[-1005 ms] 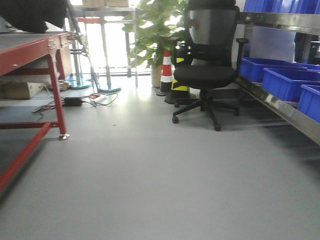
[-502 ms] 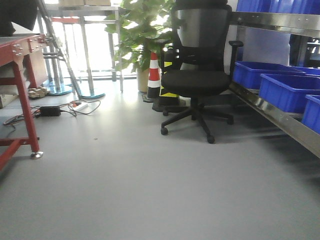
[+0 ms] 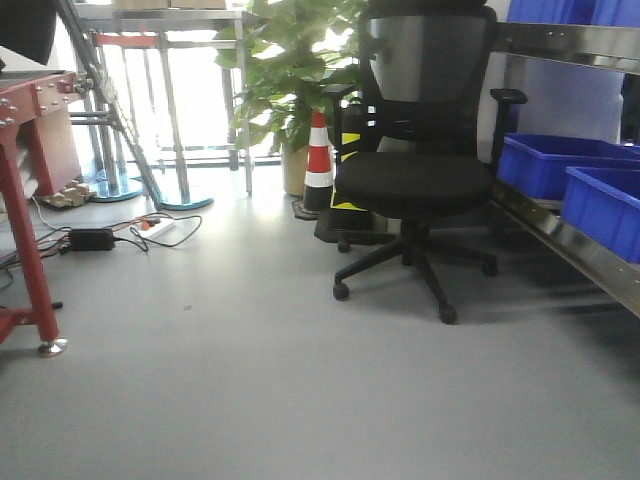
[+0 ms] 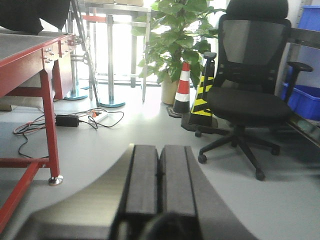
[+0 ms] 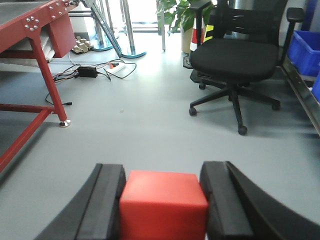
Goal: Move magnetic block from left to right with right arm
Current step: 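Drive the base past the chair and turn toward the second table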
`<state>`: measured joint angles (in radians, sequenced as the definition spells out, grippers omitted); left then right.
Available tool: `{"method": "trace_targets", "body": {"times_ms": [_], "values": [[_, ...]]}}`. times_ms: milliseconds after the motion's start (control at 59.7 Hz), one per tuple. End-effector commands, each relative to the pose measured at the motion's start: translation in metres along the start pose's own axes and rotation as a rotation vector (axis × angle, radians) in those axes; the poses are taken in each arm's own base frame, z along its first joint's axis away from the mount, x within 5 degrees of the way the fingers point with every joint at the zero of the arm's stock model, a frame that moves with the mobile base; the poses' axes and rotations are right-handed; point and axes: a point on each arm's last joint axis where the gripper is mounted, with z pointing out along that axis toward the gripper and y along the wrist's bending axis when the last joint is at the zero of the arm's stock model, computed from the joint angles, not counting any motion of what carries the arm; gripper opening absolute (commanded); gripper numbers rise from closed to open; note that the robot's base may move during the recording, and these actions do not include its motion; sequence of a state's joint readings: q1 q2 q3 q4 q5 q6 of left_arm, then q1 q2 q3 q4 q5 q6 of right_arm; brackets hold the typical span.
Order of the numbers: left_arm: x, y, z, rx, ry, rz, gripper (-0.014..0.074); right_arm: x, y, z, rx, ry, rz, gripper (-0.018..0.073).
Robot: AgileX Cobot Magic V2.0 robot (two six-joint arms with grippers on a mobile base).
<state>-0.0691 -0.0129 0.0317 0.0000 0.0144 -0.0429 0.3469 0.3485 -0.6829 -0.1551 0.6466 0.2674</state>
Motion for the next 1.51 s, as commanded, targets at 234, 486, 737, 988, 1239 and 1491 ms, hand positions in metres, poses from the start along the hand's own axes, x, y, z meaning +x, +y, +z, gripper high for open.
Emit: {"method": "trace_targets", "body": {"times_ms": [234,486,737,988,1239,1491], "values": [[-0.0055,-0.0004,-0.0012,0.007,-0.094,-0.005,-0.0116,-0.0151,0.0020,-0.0031,-0.014,-0.102,-0.018,0.0120],[-0.0055,-0.0004,-0.0012,0.007,-0.094,-0.005,-0.0116,-0.0151,0.0020,-0.0032,-0.014,-0.103,-0.018,0.0120],[-0.0055,-0.0004,-0.0012,0.007,-0.094,-0.005,-0.0116,-0.0150,0.0020,-0.0031,-0.013,-0.102,-0.018,0.0120],[-0.0055,-0.0004,-0.0012,0.007,-0.094,-0.005,-0.0116,-0.0150,0.0020,-0.0031,-0.013,-0.102,-0.018,0.0120],[-0.0055,-0.0004,-0.0012,0.007,-0.094,-0.005,-0.0116,-0.0150,0.0020,-0.0031,-0.013,-0.102,-0.018,0.0120],[-0.0055,-0.0004,-0.0012,0.007,-0.094,-0.005,-0.0116,-0.0150,0.0020,-0.0031,-0.013,-0.102,-0.018,0.0120]]}}
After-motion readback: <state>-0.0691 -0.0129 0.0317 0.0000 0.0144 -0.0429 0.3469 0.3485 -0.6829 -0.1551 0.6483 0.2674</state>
